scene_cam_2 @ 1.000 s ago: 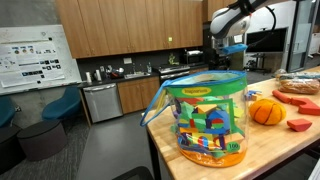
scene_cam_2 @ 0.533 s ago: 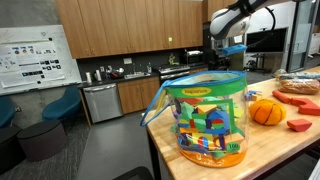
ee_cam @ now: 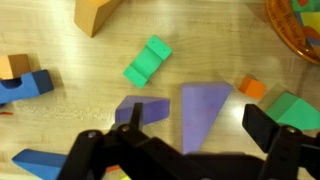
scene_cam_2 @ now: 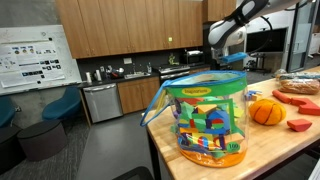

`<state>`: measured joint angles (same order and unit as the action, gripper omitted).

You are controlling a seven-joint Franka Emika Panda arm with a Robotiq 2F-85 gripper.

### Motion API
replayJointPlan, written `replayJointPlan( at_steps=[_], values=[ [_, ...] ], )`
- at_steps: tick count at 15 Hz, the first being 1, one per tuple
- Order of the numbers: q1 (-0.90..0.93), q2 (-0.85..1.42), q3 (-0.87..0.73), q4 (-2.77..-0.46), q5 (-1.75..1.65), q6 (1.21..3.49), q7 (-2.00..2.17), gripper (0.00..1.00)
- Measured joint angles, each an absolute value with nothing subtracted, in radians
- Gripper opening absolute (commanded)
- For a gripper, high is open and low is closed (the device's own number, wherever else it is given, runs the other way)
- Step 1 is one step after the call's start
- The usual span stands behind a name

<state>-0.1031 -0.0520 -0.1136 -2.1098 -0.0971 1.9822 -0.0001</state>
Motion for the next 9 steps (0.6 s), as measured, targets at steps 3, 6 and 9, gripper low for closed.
replayJointPlan(
  at_steps=[3,6,9],
  values=[
    [-0.114,-0.004,-0.127,-2.11,-0.097,1.972,0.011,1.0],
    [-0.121,0.034,-0.138,-2.108,-0.097,1.965,0.028,1.0],
    [-0.131,0.062,-0.152,-2.106,-0.099,1.964,0.05,1.0]
  ],
)
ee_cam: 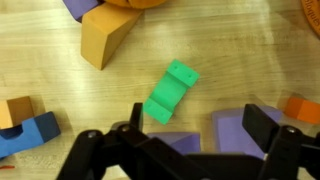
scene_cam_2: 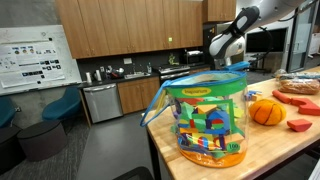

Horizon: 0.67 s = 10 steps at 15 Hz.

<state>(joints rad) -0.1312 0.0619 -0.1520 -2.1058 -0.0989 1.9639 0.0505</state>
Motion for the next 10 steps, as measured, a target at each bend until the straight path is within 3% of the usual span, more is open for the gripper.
replayJointPlan(
  at_steps=[10],
  values=[
    [-0.146,0.119,-0.171,-2.084,-0.099,1.952,0.111,1.0]
  ],
)
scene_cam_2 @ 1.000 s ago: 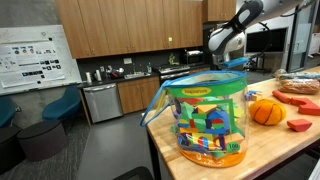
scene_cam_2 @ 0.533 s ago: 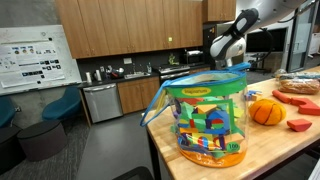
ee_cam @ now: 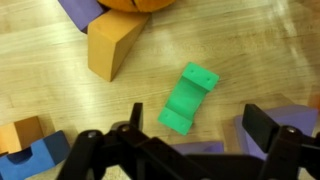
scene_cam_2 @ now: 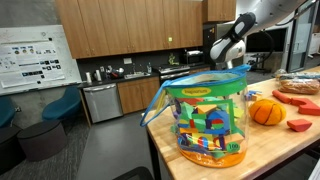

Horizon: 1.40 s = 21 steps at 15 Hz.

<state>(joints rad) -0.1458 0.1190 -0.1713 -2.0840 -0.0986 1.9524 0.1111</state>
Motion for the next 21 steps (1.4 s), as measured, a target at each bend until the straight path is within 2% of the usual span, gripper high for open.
replayJointPlan(
  at_steps=[21],
  values=[
    [-0.122,0.173,-0.135,-2.113,-0.051,1.911,0.159,1.0]
  ],
)
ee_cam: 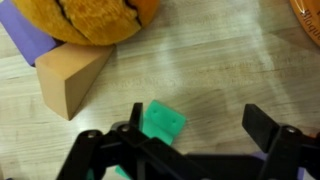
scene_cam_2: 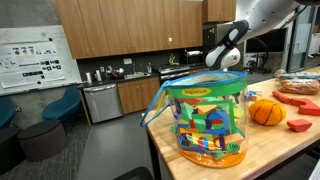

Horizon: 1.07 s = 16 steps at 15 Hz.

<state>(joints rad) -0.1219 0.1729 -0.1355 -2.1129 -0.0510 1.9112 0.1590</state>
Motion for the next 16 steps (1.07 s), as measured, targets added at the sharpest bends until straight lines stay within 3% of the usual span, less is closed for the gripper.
replayJointPlan(
  at_steps=[16],
  values=[
    [-0.138,0.25,-0.165,-2.093,-0.022,1.867,0.144,1.0]
  ],
)
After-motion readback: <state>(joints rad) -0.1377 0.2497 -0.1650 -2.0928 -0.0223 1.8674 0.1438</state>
